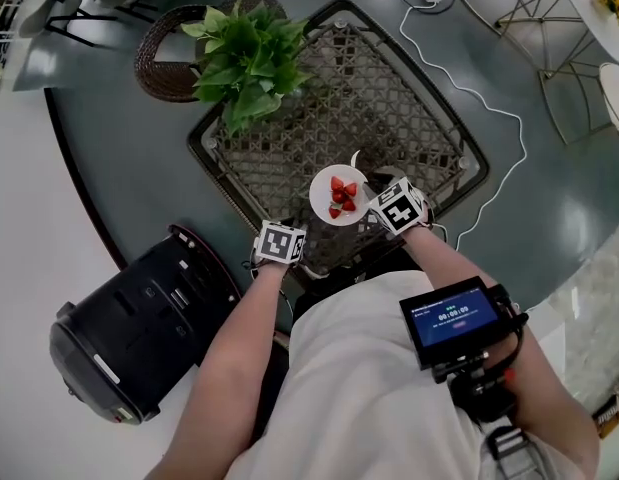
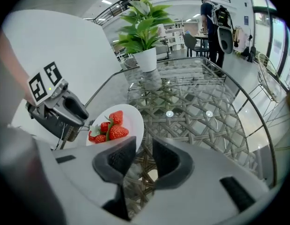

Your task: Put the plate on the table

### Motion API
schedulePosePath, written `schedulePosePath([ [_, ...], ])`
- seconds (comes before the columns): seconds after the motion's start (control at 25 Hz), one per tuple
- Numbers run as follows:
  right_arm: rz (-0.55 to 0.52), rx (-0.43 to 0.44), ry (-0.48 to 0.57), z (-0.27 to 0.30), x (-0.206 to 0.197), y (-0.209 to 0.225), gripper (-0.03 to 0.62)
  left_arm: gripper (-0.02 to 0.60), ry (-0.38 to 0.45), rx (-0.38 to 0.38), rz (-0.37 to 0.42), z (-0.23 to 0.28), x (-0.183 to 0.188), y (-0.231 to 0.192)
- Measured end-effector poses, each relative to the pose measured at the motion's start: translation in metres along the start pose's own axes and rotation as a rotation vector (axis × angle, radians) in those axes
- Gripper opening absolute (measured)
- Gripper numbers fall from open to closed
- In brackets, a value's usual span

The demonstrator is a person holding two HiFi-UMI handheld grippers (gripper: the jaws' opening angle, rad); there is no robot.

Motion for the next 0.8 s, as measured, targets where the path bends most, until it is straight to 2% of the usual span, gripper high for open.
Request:
schedulePosePath([
  [0.2, 0.052, -0.013, -0.003, -0.007, -0.011, -0.001, 0.089, 0.112, -0.023, 0.014, -0.004, -0.007, -0.05, 0.0],
  [0.32, 0.081, -0.021, 0.003, -0.016, -0.019, -0.011, 0.089, 0.11, 0.0, 0.014, -0.018, -0.013, -0.071, 0.004],
  [0.52, 0.121, -0.005, 0.021, -0.022, -0.027, -0.024, 0.086, 0.11, 0.037, -0.007, -0.02, -0.014, -0.085, 0.015],
  [0.6, 0.134, -0.001, 0.031, -0.024, -0.031, -0.028, 0.041, 0.11, 0.044, -0.021, -0.004, -0.013, -0.085, 0.021],
  [0.8, 0.179, 0.015, 0.108, -0.052, -0.042, -0.059, 0.041, 0.109, 0.069, -0.068, 0.061, -0.022, -0.1, 0.045],
])
Point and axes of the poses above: the fingertips, and each gripper's own axes: z forward along the fingers, y to its right, x out of its top, the point moved 6 cm from there along -z, backward along the fingers, and after that the axes turned 1 degree about -z, right-handed, at the moved point
